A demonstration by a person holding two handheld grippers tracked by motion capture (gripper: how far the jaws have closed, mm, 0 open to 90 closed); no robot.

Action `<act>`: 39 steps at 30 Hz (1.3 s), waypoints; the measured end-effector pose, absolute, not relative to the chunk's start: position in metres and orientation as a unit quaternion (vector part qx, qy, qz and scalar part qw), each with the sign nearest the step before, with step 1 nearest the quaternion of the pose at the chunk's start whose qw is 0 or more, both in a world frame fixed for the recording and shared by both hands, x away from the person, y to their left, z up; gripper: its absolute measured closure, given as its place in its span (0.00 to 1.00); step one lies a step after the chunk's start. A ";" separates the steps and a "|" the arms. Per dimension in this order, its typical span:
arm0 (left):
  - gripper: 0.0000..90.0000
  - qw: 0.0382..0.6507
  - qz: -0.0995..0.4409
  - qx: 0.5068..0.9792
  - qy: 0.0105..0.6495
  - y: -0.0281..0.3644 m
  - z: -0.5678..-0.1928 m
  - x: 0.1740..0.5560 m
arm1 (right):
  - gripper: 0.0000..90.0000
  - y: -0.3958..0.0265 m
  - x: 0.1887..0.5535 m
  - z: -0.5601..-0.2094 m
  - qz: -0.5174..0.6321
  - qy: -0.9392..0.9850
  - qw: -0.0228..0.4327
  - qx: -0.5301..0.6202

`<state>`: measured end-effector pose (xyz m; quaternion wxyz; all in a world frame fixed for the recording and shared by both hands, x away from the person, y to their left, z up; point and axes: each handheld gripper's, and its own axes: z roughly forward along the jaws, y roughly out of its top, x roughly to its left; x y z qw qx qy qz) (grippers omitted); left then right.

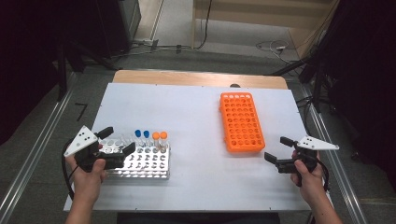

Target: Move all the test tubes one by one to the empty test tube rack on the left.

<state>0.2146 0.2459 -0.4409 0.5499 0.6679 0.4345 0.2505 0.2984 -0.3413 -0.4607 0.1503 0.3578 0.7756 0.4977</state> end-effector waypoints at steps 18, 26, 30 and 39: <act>0.00 0.578 0.259 0.652 0.417 0.256 -0.454 0.182 | 0.00 -0.355 0.292 -0.468 0.509 0.764 0.170 0.357; 0.00 0.574 0.255 0.654 0.421 0.255 -0.459 0.187 | 0.00 -0.370 0.279 -0.474 0.510 0.760 0.173 0.362; 0.00 0.565 0.256 0.664 0.417 0.250 -0.461 0.188 | 0.00 -0.368 0.284 -0.478 0.508 0.759 0.174 0.369; 0.00 0.561 0.255 0.669 0.416 0.246 -0.462 0.190 | 0.00 -0.367 0.286 -0.480 0.505 0.759 0.174 0.372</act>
